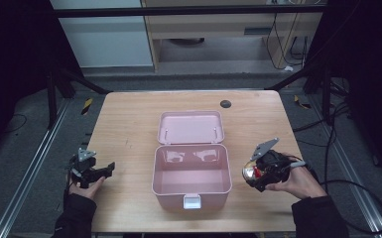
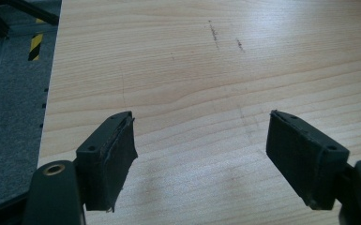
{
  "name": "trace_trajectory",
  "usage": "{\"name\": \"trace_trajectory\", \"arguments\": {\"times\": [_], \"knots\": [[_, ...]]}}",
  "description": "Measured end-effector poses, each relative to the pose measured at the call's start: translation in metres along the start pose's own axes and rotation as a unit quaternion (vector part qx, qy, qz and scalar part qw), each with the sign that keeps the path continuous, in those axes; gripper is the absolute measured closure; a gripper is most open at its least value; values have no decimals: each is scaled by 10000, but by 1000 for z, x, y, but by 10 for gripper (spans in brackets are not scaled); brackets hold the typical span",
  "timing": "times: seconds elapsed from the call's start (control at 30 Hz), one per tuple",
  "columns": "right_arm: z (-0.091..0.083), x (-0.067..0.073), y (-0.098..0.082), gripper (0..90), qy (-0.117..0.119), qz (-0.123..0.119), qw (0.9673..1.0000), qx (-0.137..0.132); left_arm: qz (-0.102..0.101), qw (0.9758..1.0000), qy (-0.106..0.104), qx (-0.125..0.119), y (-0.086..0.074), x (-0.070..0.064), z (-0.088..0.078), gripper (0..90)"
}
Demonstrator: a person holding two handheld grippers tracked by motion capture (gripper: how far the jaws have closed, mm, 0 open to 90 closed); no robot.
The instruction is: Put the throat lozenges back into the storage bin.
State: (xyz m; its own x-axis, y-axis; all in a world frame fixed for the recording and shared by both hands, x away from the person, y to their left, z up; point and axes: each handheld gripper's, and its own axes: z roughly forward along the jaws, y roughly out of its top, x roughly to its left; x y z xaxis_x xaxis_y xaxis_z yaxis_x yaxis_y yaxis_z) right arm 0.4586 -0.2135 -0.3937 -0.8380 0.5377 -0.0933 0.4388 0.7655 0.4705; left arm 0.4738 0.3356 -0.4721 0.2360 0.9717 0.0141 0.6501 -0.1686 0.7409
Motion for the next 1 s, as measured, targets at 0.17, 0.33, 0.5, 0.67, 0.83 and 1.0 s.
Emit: {"name": "trace_trajectory", "arguments": {"times": [0.17,0.33,0.5,0.67,0.83,1.0], "knots": [[-17,-3,10,207,-52,-48,9999,-136,20,10000,-3,20,0,0,0,233],[-28,-3,21,207,-89,-159,9996,-236,13,10000,-10,24,0,0,1,235],[-37,-3,32,206,-104,-225,9992,-305,15,10000,-17,30,0,0,1,236],[-42,-1,44,206,-110,-355,9988,-310,14,10000,-20,38,0,0,2,237],[-46,0,55,206,-103,-465,9983,-339,14,10000,-25,44,0,-1,2,237],[-49,3,68,206,-66,-604,9976,-341,5,10000,-33,51,0,0,2,238]]}}
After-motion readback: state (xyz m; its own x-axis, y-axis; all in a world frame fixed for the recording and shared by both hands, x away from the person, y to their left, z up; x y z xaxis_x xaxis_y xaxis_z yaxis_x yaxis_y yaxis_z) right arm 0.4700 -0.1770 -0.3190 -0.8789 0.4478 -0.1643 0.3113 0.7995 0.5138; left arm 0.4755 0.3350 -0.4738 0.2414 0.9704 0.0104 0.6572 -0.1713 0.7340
